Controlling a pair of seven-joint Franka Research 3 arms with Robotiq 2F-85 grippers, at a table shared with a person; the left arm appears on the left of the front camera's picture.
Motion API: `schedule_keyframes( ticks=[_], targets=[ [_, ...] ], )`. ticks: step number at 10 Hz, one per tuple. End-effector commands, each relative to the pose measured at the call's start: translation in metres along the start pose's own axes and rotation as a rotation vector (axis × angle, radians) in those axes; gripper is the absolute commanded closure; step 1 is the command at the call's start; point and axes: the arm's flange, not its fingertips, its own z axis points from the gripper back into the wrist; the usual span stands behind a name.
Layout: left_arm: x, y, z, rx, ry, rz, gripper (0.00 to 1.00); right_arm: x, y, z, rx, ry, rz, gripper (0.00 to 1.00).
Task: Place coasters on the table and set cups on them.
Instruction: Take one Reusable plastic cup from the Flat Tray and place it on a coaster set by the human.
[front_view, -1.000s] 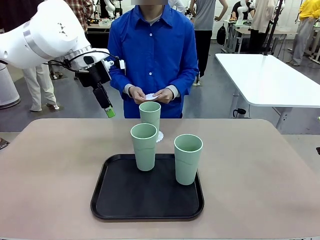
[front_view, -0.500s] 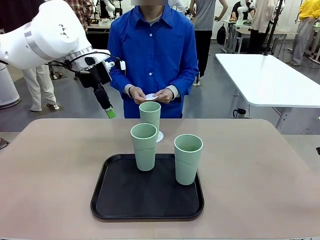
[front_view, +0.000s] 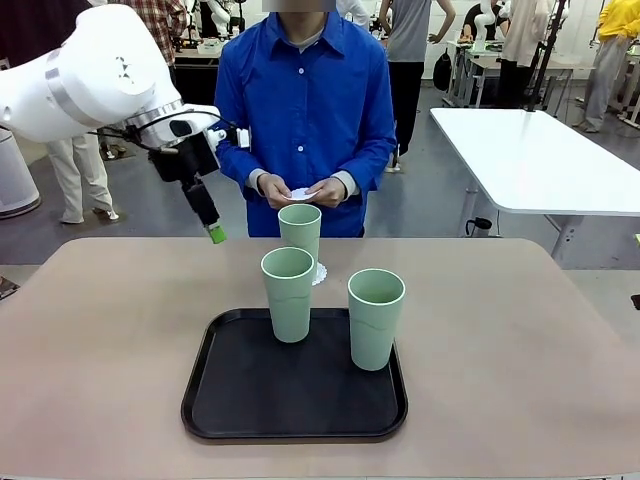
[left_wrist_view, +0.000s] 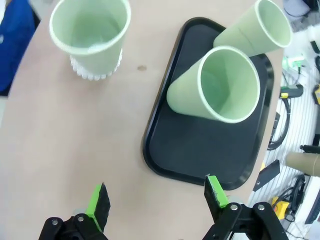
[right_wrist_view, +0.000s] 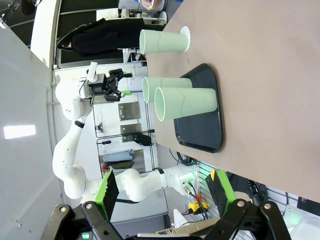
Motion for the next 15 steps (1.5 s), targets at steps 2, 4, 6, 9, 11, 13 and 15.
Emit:
schedule_keyframes(
  ticks=[2,4,6,9,11,13,15],
  targets=[
    [-0.051,-0.044,0.016,0.113,0.027,0.22,0.0,0.002,0.001,0.0,0.018,-0.004,0.003,0.0],
    [-0.079,-0.065,0.03,0.148,0.03,0.307,0.0,0.002,0.001,0.0,0.018,-0.004,0.003,0.0],
    [-0.099,-0.073,0.031,0.199,0.049,0.414,0.0,0.002,0.001,0.0,0.018,-0.004,0.003,0.0],
    [-0.102,-0.072,0.037,0.17,0.024,0.395,0.0,0.002,0.001,0.0,0.018,-0.004,0.003,0.0],
    [-0.107,-0.07,0.037,0.159,0.012,0.421,0.0,0.002,0.001,0.0,0.018,-0.004,0.003,0.0],
    [-0.142,-0.042,0.038,-0.246,-0.311,0.381,0.0,0.002,0.001,0.0,0.018,-0.004,0.003,0.0],
    [-0.185,-0.023,0.049,-0.406,-0.426,0.426,0.0,0.002,0.001,0.0,0.018,-0.004,0.003,0.0]
  ],
)
